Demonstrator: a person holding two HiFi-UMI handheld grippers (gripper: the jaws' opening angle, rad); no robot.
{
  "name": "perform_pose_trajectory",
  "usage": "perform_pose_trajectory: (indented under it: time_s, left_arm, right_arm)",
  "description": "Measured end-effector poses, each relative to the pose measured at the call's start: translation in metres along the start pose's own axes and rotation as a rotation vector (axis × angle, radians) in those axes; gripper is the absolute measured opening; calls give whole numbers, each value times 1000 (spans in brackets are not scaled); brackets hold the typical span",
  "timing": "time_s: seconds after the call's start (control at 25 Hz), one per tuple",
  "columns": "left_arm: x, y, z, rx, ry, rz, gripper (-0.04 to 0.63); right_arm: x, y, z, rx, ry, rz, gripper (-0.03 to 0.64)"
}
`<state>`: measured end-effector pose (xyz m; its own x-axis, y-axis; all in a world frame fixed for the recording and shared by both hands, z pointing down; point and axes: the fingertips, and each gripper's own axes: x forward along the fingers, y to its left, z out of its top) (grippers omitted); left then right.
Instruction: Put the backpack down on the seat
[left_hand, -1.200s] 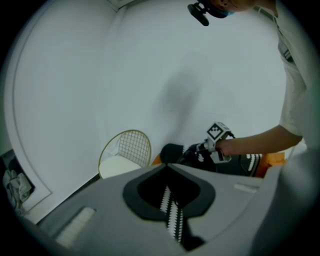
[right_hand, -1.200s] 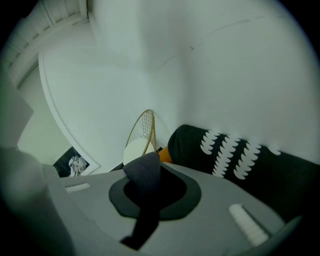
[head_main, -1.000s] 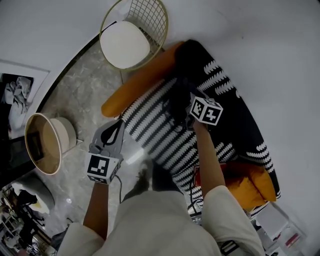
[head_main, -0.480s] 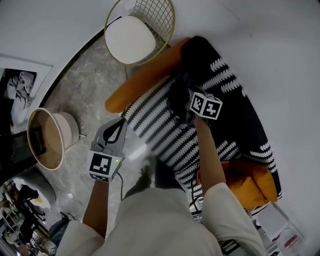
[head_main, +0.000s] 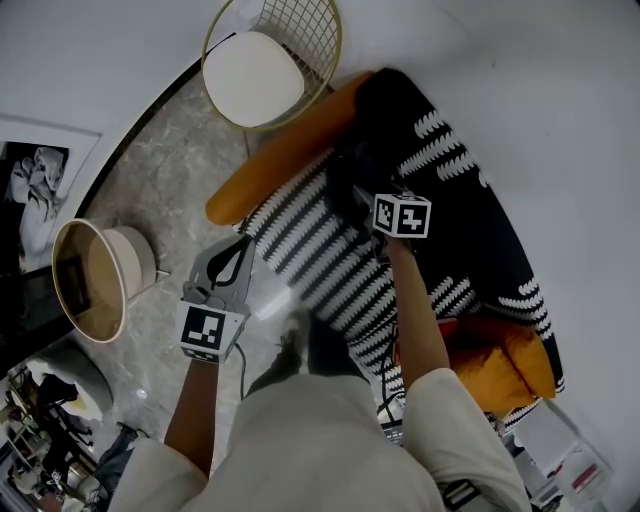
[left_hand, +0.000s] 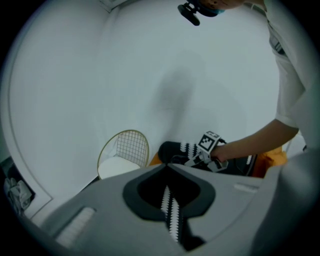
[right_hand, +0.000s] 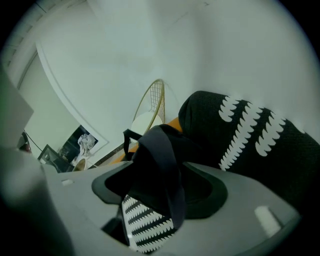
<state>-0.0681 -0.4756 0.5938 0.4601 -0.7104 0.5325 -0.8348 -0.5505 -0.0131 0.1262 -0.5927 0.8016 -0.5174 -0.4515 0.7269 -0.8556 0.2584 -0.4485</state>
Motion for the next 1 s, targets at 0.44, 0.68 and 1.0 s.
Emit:
perform_pose_trajectory:
  time_s: [0.44, 0.68, 1.0]
  left_arm:
    - [-1, 2, -16, 3, 35, 26, 3]
    - [-14, -11, -16, -1, 27, 32, 3]
    - [-62, -18, 4, 10, -27, 42, 3]
  right_arm:
    - [-14, -3, -34, -13, 81, 6, 342]
    - [-55, -4, -50, -25, 65, -37, 224]
    - [-133, 42, -49, -8, -35, -35, 8]
